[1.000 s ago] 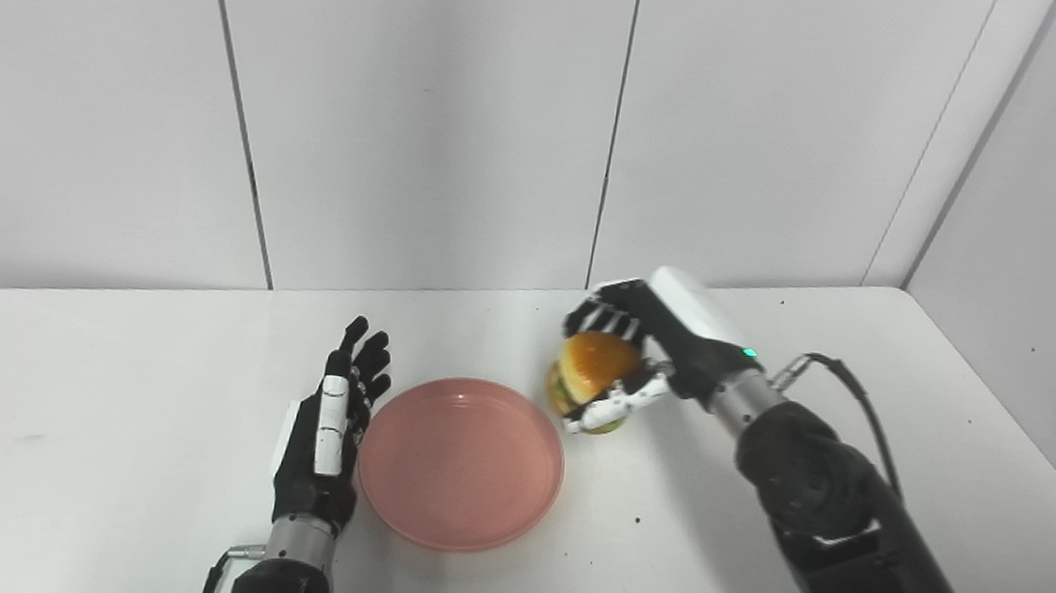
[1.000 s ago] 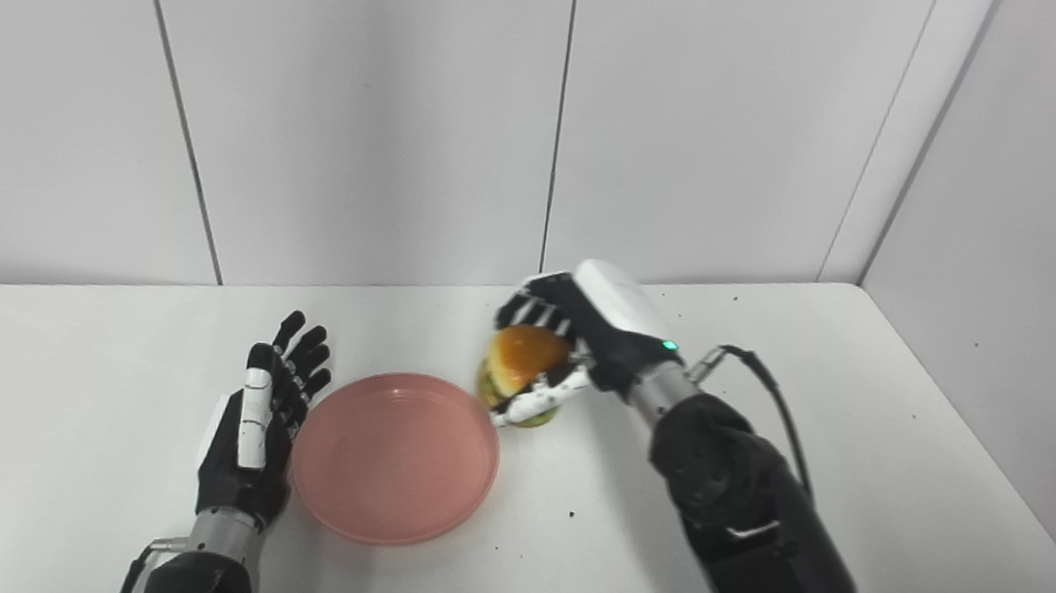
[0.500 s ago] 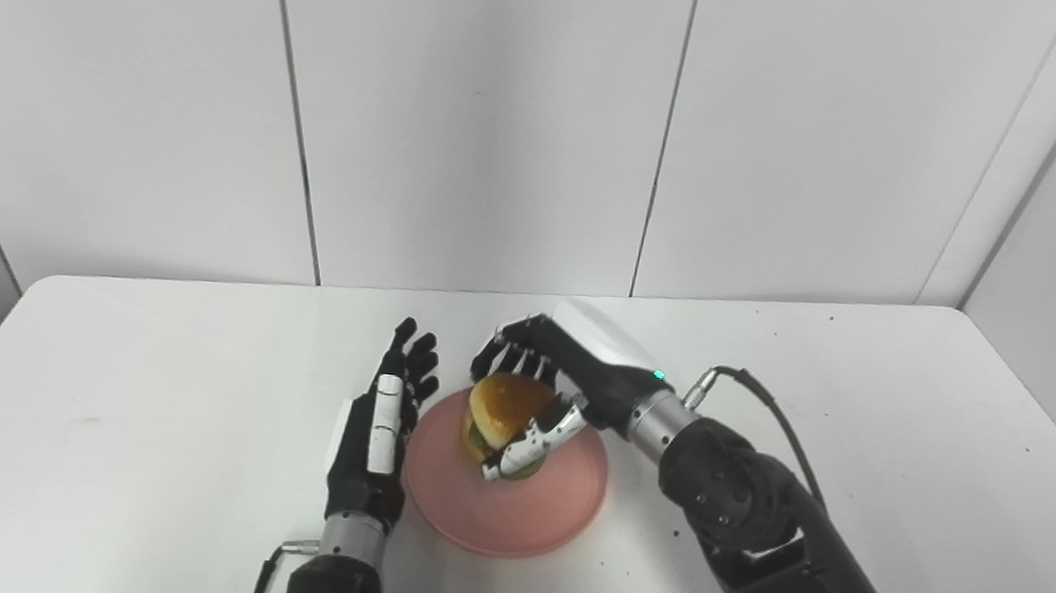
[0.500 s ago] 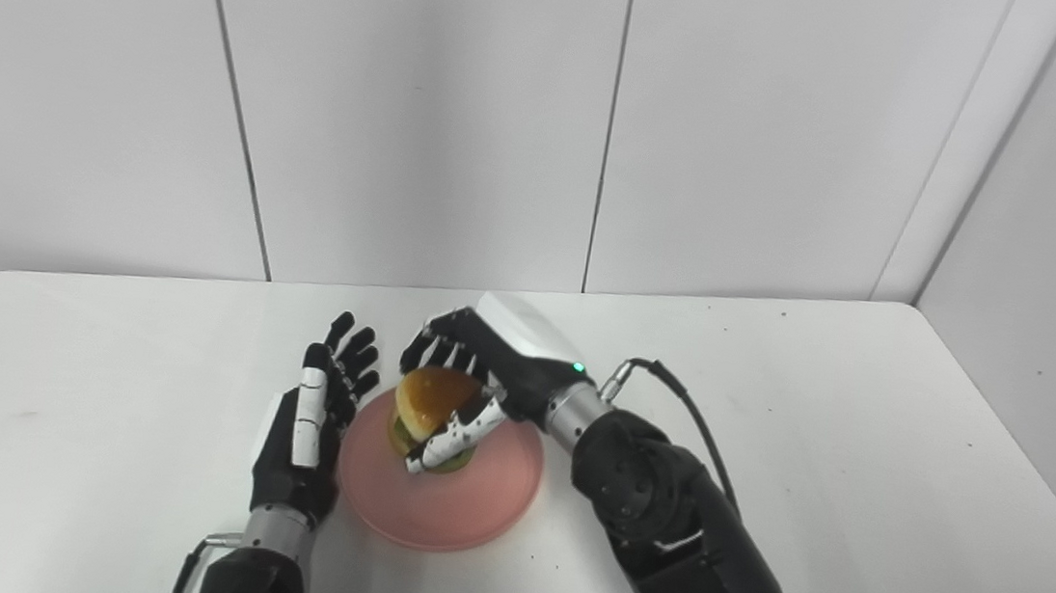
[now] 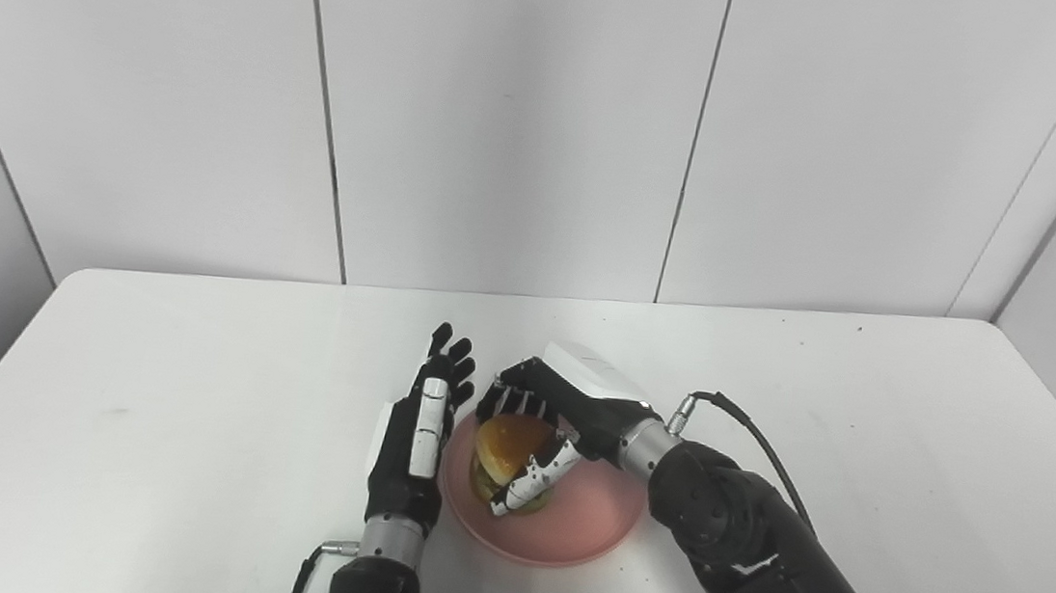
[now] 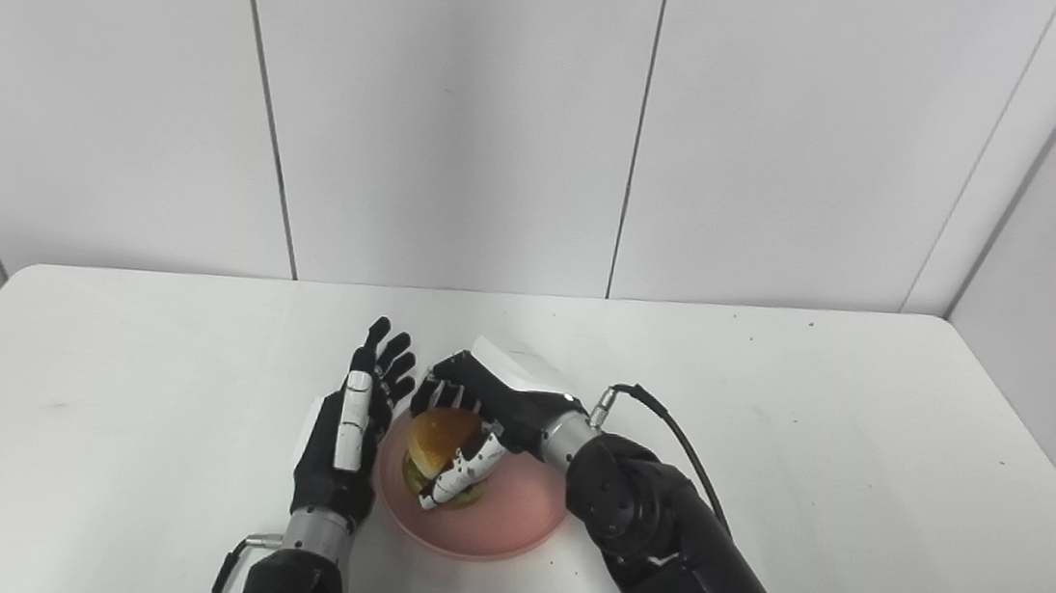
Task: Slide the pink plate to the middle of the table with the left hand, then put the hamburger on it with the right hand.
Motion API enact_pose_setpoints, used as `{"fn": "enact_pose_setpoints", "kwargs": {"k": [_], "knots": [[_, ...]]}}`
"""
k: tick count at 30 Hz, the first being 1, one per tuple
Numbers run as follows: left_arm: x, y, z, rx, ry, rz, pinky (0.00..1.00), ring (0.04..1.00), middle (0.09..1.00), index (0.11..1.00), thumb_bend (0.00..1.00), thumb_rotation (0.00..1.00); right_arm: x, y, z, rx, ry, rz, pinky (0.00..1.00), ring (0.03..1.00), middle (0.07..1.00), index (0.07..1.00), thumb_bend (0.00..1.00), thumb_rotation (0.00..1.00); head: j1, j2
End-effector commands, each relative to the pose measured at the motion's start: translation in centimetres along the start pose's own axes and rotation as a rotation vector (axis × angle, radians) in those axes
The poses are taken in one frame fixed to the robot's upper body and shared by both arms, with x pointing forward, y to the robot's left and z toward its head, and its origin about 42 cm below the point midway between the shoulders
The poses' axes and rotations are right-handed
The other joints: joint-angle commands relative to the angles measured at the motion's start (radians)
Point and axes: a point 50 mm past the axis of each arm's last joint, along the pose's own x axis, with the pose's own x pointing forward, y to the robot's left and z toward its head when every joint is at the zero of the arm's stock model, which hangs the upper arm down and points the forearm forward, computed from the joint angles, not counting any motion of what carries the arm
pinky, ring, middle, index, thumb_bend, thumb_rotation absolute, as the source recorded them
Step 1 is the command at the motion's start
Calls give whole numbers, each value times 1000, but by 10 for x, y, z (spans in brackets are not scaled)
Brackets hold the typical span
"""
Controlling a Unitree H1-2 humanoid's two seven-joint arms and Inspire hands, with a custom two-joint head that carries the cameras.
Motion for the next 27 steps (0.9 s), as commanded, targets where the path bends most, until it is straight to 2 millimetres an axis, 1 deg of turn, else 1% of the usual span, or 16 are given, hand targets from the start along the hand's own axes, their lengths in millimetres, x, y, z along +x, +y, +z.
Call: {"fn": "enact_pose_setpoints", "kwargs": {"k": [1,8,13,14,15,16,17,18,19,20,21,23,24,25,26,27], "knots": [[-28,-1,-34,-17,96,24,933,943,948,952,696,1000,8,-20,15,-57,-69,-66,306,402,493,521,517,0,1,1],[-27,-1,-33,-14,100,17,938,947,949,958,699,1000,3,-27,14,-87,-61,-83,316,403,495,521,517,0,1,5],[-27,-1,-33,-14,101,21,938,945,947,957,701,1000,1,-27,11,-117,-57,-80,336,404,503,522,516,0,-1,4],[-26,-1,-34,-14,102,21,938,946,949,957,704,1000,0,-26,11,-130,-63,-82,369,442,551,518,517,50,-2,3],[-26,0,-34,-17,102,16,944,952,955,961,704,1000,-2,-26,11,-135,-66,-82,406,500,610,590,603,117,-2,3],[-25,0,-33,-16,100,11,951,958,961,964,701,1000,-3,-26,10,-135,-73,-84,473,595,688,706,710,230,-3,3],[-25,0,-33,-11,92,9,951,958,961,964,701,1000,-5,-25,8,-122,-85,-87,473,595,688,706,710,230,-3,3],[-24,0,-32,-11,85,8,945,952,959,962,681,1000,-7,-25,7,-105,-98,-90,539,680,748,769,742,301,-4,2],[-24,0,-32,-11,81,8,941,949,959,962,671,1000,-8,-24,5,-93,-108,-93,585,738,790,807,753,341,-4,2],[-24,0,-32,-15,85,9,940,948,959,962,668,1000,-11,-24,2,-74,-119,-99,597,753,800,816,756,351,-4,3],[-24,0,-31,-18,88,10,937,950,960,961,669,1000,-13,-25,-1,-63,-125,-103,676,833,861,865,737,424,-4,3],[-23,1,-32,-15,92,5,942,955,961,957,674,1000,-18,-25,-5,-54,-133,-111,740,891,904,893,721,491,-6,3],[-24,2,-32,-16,93,4,945,957,961,956,676,1000,-21,-26,-7,-56,-134,-109,756,904,914,898,718,508,-7,3],[-24,2,-32,-16,94,3,940,953,956,953,676,1000,-23,-27,-9,-57,-135,-108,788,916,922,873,717,517,-7,3],[-25,3,-32,-14,96,6,939,953,955,953,676,1000,-27,-27,-11,-53,-132,-105,791,917,923,870,717,517,-6,4],[-25,4,-32,-13,100,8,931,948,951,954,686,1000,-29,-27,-12,-50,-131,-104,822,928,930,866,717,514,-6,3]]}}
